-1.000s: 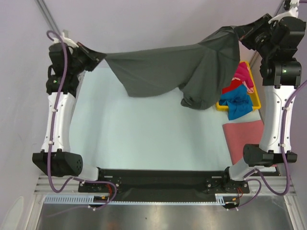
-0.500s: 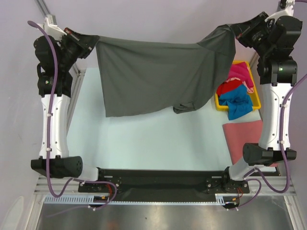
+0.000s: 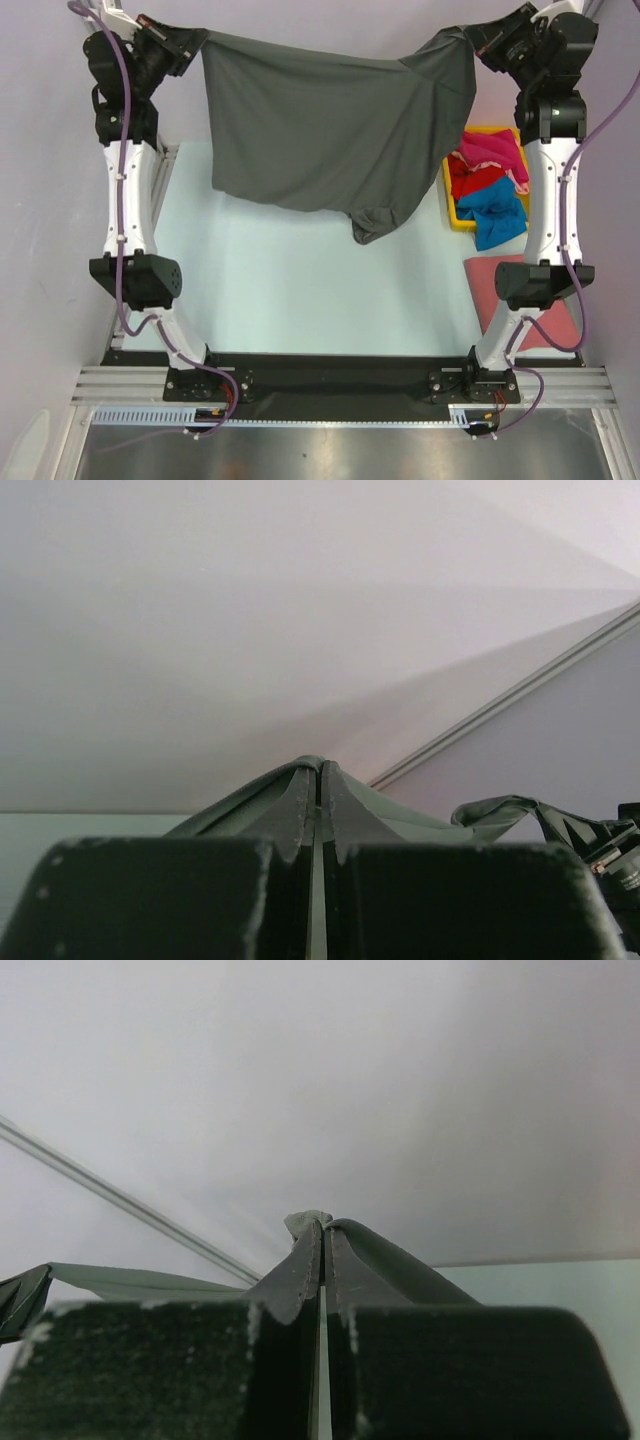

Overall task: Fold and stack the t-shirts
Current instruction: Flatten the tshirt out

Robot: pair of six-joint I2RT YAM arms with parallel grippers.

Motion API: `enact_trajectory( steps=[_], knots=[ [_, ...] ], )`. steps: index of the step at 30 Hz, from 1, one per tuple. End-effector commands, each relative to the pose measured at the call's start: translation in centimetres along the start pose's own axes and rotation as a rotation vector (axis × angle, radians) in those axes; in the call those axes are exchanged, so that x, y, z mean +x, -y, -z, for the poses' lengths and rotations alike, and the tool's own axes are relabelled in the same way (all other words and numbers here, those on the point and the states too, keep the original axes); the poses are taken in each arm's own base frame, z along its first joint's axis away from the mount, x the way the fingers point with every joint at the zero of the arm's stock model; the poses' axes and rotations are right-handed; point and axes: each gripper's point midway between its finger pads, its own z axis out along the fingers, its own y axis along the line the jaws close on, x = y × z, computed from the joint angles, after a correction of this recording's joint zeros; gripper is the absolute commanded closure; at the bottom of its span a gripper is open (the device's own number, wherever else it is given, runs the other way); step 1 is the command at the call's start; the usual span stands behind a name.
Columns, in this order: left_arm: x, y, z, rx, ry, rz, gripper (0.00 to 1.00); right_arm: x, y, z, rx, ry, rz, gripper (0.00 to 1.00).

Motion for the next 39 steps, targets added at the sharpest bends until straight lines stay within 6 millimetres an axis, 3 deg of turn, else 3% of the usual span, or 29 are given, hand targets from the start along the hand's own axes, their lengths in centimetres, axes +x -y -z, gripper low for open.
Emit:
enact_trajectory(
  steps=[1, 6, 9, 13, 17, 20, 21, 23, 24, 25, 27, 28, 30, 31, 32, 33, 34, 36, 38, 39],
  knots=[
    [-2.3, 4.1, 1.1, 0.111, 0.045, -0.041, 1.00, -3.4, -3.6, 0.7, -0.126, 0.106, 0.023, 1.00],
    [-1.5, 3.8, 1.6, 0.101, 0.020, -0.049, 1.00, -3.3, -3.9, 1.2, -0.125, 0.101, 0.026, 1.00],
    [-1.8, 4.9, 2.3, 0.124, 0.024, -0.062, 1.00, -3.7, -4.0, 1.6, -0.122, 0.120, 0.021, 1.00],
    [-2.2, 6.9, 3.6, 0.159, 0.036, -0.073, 1.00, -5.5, -5.8, 3.1, -0.153, 0.172, 0.038, 1.00],
    [-2.9, 10.7, 6.6, 0.215, 0.062, -0.117, 1.00, -7.9, -8.0, 5.9, -0.169, 0.246, 0.082, 1.00],
    [-2.7, 11.8, 8.2, 0.215, 0.062, -0.146, 1.00, -9.7, -10.2, 9.1, -0.192, 0.301, 0.114, 1.00],
    [-3.0, 13.4, 9.7, 0.233, 0.083, -0.173, 1.00, -10.4, -11.2, 10.9, -0.198, 0.323, 0.123, 1.00],
    [-2.7, 13.9, 11.0, 0.218, 0.081, -0.191, 1.00, -10.9, -12.2, 12.8, -0.206, 0.341, 0.146, 1.00],
    [-2.9, 15.8, 12.9, 0.238, 0.099, -0.219, 1.00, -10.7, -12.5, 13.8, -0.204, 0.334, 0.154, 1.00],
    [-2.7, 16.1, 13.7, 0.230, 0.100, -0.225, 1.00, -11.4, -14.0, 16.5, -0.223, 0.364, 0.171, 1.00],
    [-2.0, 16.6, 15.5, 0.217, 0.097, -0.242, 1.00, -11.4, -15.0, 19.4, -0.222, 0.371, 0.203, 1.00],
    [-2.3, 18.5, 17.9, 0.225, 0.137, -0.271, 1.00, -11.5, -16.3, 22.7, -0.243, 0.397, 0.218, 1.00],
    [-1.7, 18.6, 20.2, 0.156, 0.144, -0.281, 1.00, -11.0, -16.8, 25.0, -0.248, 0.404, 0.233, 1.00],
    [-1.7, 20.4, 22.7, 0.163, 0.180, -0.308, 1.00, -10.5, -16.6, 26.0, -0.238, 0.400, 0.230, 1.00],
    [-2.0, 19.8, 23.7, 0.094, 0.212, -0.296, 1.00, -10.7, -17.9, 29.0, -0.264, 0.435, 0.239, 1.00],
    [-2.2, 20.0, 24.8, 0.067, 0.234, -0.328, 1.00, -10.6, -18.1, 30.3, -0.263, 0.443, 0.239, 1.00],
    [-2.5, 21.0, 26.5, 0.059, 0.263, -0.328, 1.00, -10.5, -18.3, 31.1, -0.265, 0.449, 0.235, 1.00],
    [-2.7, 20.7, 29.2, -0.012, 0.308, -0.305, 1.00, -10.4, -18.6, 33.1, -0.262, 0.468, 0.221, 1.00],
    [-2.7, 19.9, 30.6, -0.064, 0.331, -0.302, 1.00, -9.9, -18.0, 33.2, -0.241, 0.456, 0.192, 1.00],
    [-1.7, 18.4, 29.9, -0.097, 0.300, -0.294, 1.00, -9.4, -17.2, 32.6, -0.214, 0.436, 0.176, 1.00]
  ],
)
